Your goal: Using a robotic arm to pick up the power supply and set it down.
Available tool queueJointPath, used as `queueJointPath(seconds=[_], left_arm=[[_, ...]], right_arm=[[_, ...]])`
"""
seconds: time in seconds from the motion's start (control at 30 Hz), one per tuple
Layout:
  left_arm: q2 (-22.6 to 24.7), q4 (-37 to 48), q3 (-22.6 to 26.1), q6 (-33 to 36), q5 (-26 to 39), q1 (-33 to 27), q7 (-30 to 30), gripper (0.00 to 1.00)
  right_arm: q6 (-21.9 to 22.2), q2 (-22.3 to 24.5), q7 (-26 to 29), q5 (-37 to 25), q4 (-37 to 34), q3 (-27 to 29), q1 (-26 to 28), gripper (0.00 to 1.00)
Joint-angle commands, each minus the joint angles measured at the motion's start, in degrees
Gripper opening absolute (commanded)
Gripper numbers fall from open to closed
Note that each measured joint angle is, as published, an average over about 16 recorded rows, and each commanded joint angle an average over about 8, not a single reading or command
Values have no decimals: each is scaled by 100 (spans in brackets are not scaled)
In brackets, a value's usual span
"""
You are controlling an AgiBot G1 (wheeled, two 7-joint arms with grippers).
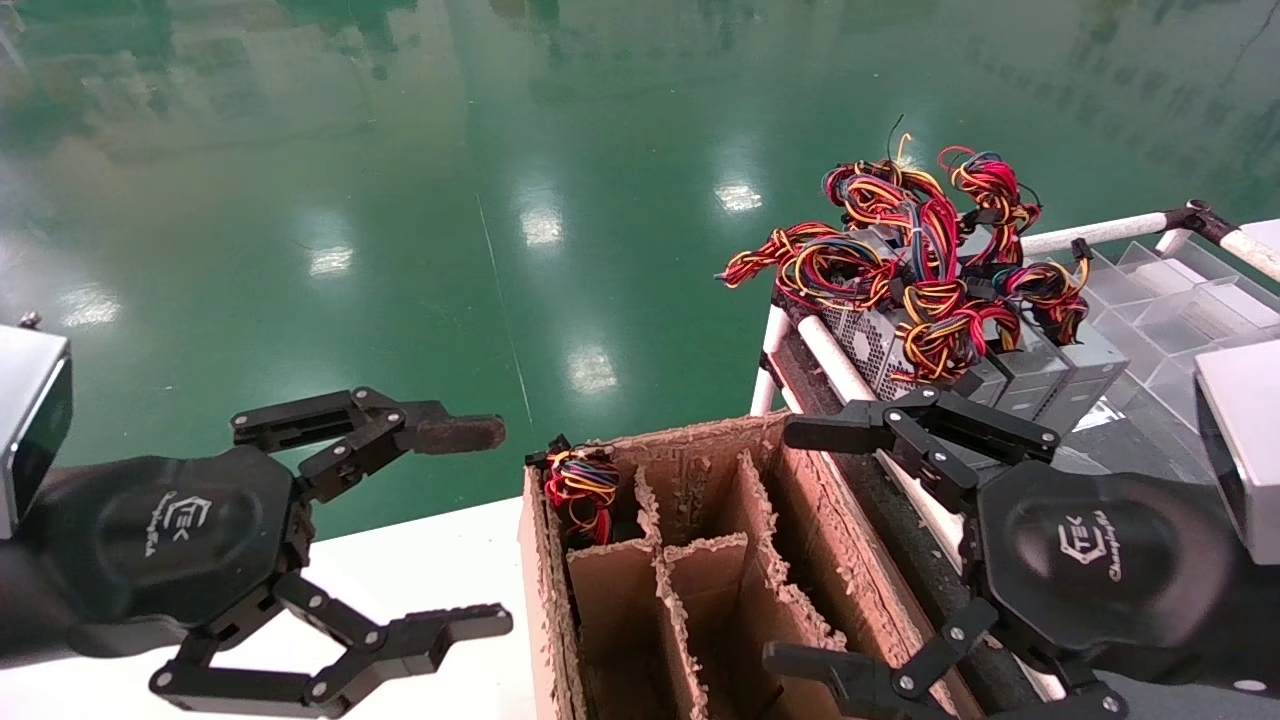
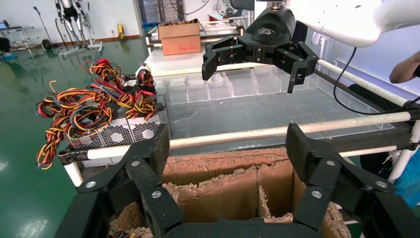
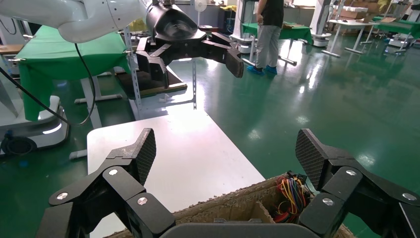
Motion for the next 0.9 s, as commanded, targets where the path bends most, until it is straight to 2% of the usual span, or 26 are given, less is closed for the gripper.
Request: queueJointPath(seconds=[0.03, 0.9], left_arm=[[0, 0, 0, 0, 0, 0, 0, 0], [0, 0, 0, 0, 0, 0, 0, 0]], right_arm=[[0, 0, 0, 0, 0, 0, 0, 100], [0, 0, 0, 0, 0, 0, 0, 100]])
